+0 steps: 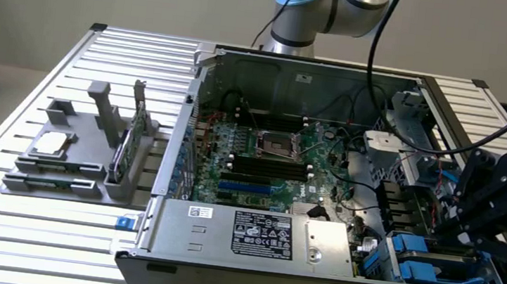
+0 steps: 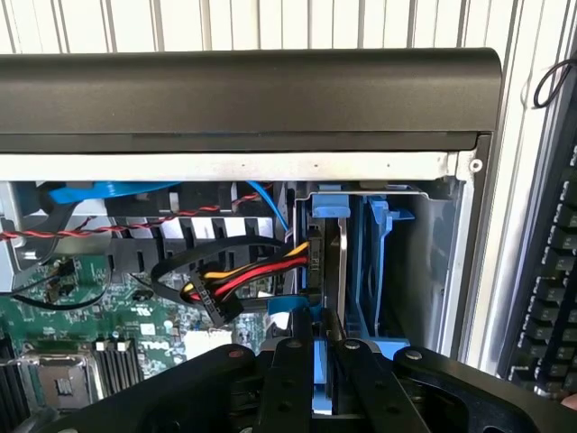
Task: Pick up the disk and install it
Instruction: 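Insert the second disk wire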
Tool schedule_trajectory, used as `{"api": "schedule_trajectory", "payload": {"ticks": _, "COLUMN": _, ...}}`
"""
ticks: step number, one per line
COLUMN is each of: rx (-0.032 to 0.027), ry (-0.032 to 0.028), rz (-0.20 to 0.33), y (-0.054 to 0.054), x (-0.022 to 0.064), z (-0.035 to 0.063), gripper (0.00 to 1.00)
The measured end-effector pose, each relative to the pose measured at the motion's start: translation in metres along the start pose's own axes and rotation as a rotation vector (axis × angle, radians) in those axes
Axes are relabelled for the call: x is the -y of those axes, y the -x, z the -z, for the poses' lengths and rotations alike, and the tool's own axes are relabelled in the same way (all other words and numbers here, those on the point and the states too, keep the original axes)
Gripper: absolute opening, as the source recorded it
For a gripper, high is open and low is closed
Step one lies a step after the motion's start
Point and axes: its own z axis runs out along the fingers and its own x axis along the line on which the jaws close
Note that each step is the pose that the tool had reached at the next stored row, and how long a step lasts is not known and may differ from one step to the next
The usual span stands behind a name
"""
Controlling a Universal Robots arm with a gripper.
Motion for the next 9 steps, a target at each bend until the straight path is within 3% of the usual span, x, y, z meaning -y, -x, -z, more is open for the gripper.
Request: {"api": "schedule_trajectory", "payload": {"ticks": 9, "rx": -0.0001, "ry": 0.0054, "rz": 0.000, "y": 0.0001, "x": 0.0003, "z": -0.0029, "gripper": 0.16}}
